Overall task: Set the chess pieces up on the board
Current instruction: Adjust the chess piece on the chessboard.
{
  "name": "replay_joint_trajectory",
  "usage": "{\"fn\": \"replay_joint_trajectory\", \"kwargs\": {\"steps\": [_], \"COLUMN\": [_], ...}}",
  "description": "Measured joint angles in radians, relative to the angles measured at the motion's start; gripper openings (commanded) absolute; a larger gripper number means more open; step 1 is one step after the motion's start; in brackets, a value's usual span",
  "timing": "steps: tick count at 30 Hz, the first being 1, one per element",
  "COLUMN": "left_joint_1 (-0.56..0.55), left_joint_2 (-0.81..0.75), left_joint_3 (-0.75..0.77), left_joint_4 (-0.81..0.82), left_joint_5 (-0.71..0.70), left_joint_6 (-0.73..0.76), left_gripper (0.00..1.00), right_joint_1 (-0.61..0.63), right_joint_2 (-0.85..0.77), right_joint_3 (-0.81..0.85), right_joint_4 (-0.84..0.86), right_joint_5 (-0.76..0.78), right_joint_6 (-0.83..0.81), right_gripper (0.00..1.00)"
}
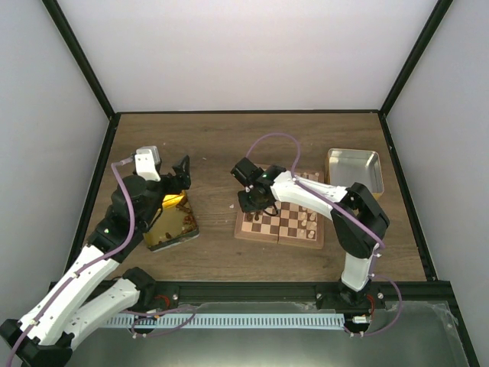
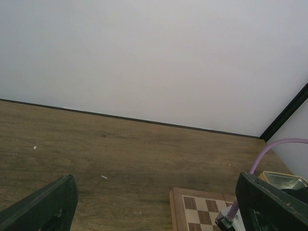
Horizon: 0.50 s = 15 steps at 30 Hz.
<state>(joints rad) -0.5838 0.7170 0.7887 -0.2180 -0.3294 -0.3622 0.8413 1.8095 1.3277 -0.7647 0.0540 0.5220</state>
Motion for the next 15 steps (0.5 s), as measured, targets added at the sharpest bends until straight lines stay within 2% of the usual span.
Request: {"fn": "replay_joint_trajectory", "kwargs": {"steps": [15], "left_joint_1": [0.000], "left_joint_2": [-0.001], "left_joint_3": [0.000], "left_joint_4": [0.000], "left_joint_5": [-0.002], "left_joint_6": [0.000], "left_gripper": [0.92], "right_joint_1": [0.000], "right_joint_2": [0.000], "right_joint_3": [-0.003], "right_joint_4": [0.044], "right_joint_5": [0.026], "right_joint_6": [0.017], "right_gripper": [0.12]}}
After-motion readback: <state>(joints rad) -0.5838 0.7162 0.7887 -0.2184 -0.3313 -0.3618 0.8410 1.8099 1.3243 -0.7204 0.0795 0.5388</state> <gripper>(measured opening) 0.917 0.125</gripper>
